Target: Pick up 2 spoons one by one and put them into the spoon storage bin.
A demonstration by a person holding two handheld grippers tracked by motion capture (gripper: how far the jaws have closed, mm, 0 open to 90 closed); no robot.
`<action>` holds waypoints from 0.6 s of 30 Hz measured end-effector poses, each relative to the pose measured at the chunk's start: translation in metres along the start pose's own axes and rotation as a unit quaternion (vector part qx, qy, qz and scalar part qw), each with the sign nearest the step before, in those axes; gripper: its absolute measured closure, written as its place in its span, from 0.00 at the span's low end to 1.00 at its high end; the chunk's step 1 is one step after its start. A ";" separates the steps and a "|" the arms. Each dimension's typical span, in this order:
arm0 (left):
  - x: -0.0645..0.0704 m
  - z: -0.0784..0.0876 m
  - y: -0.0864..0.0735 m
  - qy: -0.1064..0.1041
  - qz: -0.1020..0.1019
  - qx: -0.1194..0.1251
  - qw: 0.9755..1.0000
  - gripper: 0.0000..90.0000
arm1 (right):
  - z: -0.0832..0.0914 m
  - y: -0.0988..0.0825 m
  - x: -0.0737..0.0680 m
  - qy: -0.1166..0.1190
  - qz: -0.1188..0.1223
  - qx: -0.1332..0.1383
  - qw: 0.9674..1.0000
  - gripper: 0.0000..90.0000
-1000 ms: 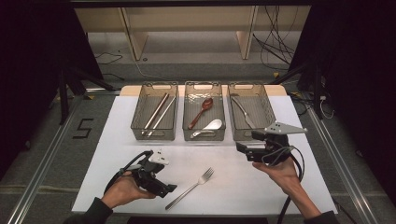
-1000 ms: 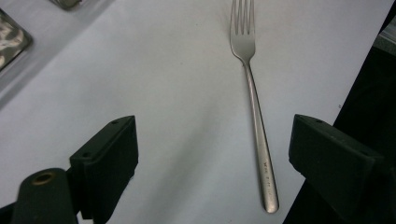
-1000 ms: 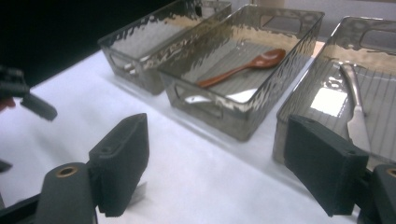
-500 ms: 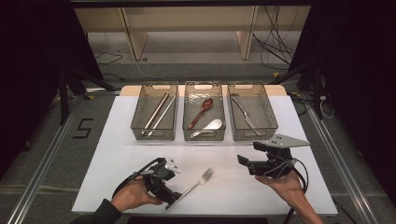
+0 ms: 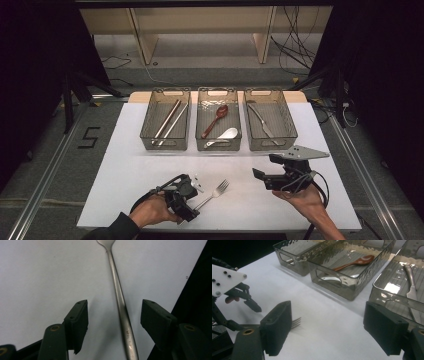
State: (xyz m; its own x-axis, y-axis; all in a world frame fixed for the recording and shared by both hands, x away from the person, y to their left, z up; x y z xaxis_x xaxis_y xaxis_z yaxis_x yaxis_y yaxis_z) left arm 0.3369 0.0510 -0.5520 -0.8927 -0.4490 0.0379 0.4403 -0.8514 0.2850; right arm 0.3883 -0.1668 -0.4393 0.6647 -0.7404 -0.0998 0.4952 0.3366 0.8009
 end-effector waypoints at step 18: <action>0.000 -0.007 -0.001 0.012 -0.017 -0.031 0.999 0.65 | -0.001 -0.001 -0.001 0.004 0.001 -0.004 1.000 0.28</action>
Point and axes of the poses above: each handheld gripper's, and its own axes: z roughly backward along the jaws, y roughly out of its top, x roughly to its right, the point moved 10 cm from there along -z, roughly forward along the jaws, and after that the axes turned 4 degrees about -x, right-handed, at the moved point
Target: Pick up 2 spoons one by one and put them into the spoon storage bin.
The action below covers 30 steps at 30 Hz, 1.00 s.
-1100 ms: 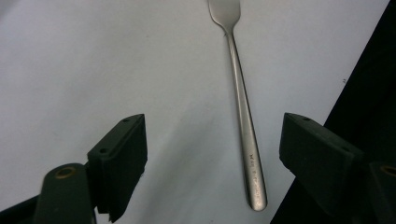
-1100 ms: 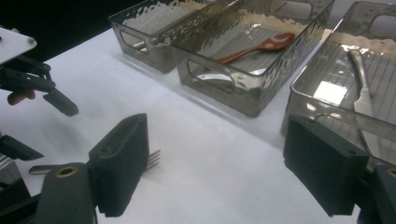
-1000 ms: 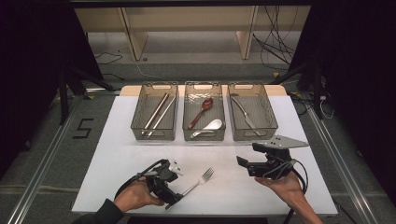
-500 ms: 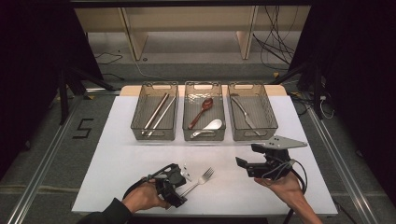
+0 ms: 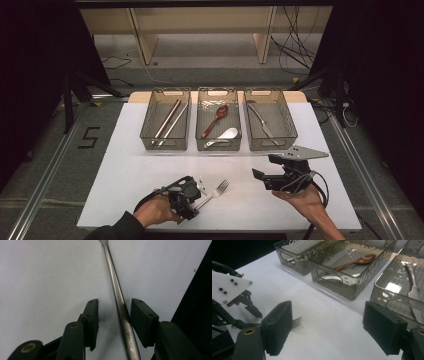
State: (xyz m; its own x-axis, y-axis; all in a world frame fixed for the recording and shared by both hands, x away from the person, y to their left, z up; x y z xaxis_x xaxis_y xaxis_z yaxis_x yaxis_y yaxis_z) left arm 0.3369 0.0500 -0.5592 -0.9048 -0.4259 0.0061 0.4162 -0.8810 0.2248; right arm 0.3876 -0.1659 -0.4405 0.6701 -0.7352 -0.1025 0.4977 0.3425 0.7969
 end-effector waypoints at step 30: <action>-0.007 0.000 0.002 -0.018 0.008 -0.017 1.000 0.86 | -0.002 0.000 -0.001 0.001 0.005 -0.002 1.000 0.28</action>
Point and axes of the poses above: each handheld gripper's, and its own axes: z roughly backward along the jaws, y roughly out of its top, x roughly to its right, the point moved 10 cm from there along -z, roughly forward along the jaws, and after that the axes turned 4 degrees about -x, right-handed, at the moved point
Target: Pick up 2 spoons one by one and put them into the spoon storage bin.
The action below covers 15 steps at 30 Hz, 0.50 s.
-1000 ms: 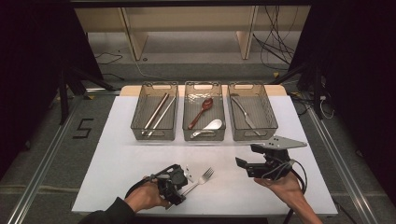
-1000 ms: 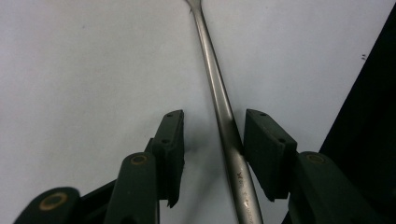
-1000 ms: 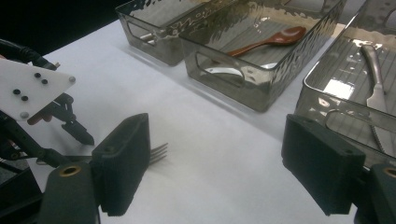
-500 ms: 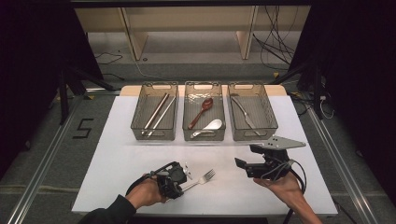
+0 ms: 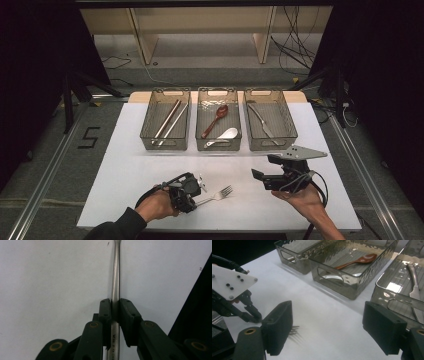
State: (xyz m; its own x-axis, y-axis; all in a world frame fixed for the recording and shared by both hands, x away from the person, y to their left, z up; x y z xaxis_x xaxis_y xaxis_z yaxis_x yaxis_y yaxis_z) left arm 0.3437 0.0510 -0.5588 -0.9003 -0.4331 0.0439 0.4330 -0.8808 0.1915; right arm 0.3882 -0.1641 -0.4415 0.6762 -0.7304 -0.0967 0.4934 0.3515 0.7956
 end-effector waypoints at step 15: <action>0.001 -0.001 0.004 0.019 -0.004 -0.032 0.999 0.86 | -0.002 -0.001 0.000 -0.001 0.000 -0.004 1.000 0.28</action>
Point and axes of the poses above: each handheld gripper's, and its own axes: z roughly backward along the jaws, y roughly out of its top, x roughly to its right, the point moved 10 cm from there along -z, roughly forward along the jaws, and after that the axes turned 4 degrees about -x, right-handed, at the moved point
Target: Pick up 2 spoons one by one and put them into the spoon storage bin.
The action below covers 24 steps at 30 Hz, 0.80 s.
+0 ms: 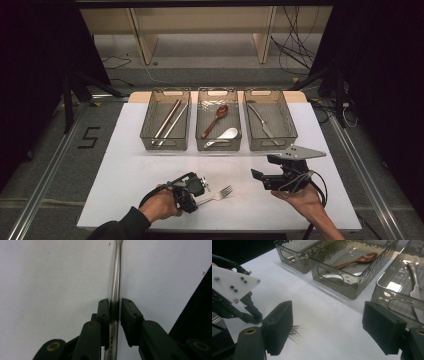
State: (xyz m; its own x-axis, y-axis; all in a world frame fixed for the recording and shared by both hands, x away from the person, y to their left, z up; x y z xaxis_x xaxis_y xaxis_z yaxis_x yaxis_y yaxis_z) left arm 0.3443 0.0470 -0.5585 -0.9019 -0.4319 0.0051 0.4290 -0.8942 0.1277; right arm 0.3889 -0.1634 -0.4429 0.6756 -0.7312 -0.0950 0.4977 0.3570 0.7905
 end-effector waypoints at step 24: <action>-0.008 0.016 0.005 -0.004 -0.004 0.055 0.998 0.91 | -0.002 0.001 -0.003 0.006 0.002 -0.001 1.000 0.29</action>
State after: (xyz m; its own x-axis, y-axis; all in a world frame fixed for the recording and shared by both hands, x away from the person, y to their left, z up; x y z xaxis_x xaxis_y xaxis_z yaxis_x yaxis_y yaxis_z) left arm 0.3526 0.0482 -0.5419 -0.9061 -0.4228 0.0121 0.4136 -0.8795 0.2355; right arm 0.3883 -0.1599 -0.4434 0.6839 -0.7229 -0.0991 0.4960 0.3609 0.7898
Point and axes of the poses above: each handheld gripper's, and its own axes: z roughly backward along the jaws, y roughly out of its top, x roughly to its right, the point moved 10 cm from there along -z, roughly forward along the jaws, and after that the axes turned 4 degrees about -x, right-handed, at the moved point
